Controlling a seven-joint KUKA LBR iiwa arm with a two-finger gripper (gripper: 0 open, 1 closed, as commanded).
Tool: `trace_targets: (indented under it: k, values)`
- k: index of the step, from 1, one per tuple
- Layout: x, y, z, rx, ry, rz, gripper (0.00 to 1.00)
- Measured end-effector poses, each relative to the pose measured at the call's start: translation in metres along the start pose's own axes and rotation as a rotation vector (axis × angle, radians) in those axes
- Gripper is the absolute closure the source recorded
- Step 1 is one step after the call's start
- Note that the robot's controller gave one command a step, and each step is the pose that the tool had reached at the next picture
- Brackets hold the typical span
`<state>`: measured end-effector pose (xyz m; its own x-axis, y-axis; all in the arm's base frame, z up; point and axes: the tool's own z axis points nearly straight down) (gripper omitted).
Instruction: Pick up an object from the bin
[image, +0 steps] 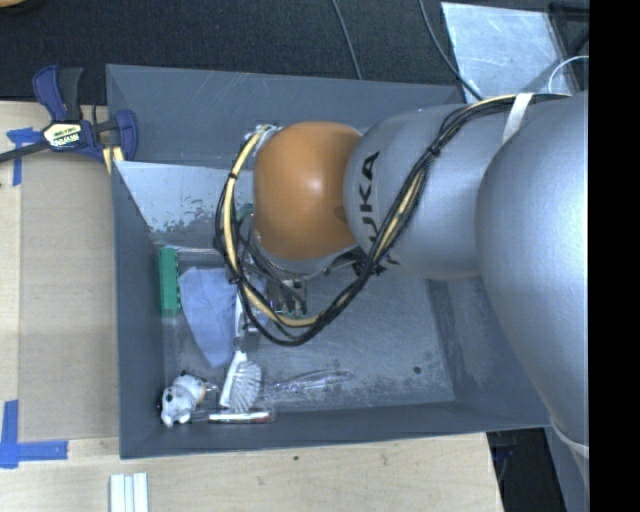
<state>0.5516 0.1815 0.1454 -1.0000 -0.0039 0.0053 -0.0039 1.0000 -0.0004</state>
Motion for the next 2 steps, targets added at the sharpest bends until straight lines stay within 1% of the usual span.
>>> trace_targets:
  k: [1, 2]
  values:
    - [-0.002, -0.001, -0.005, -0.002, -0.008, 0.005, 0.0]
    - [0.064, 0.002, 0.072, -0.001, -0.018, -0.531, 0.0]
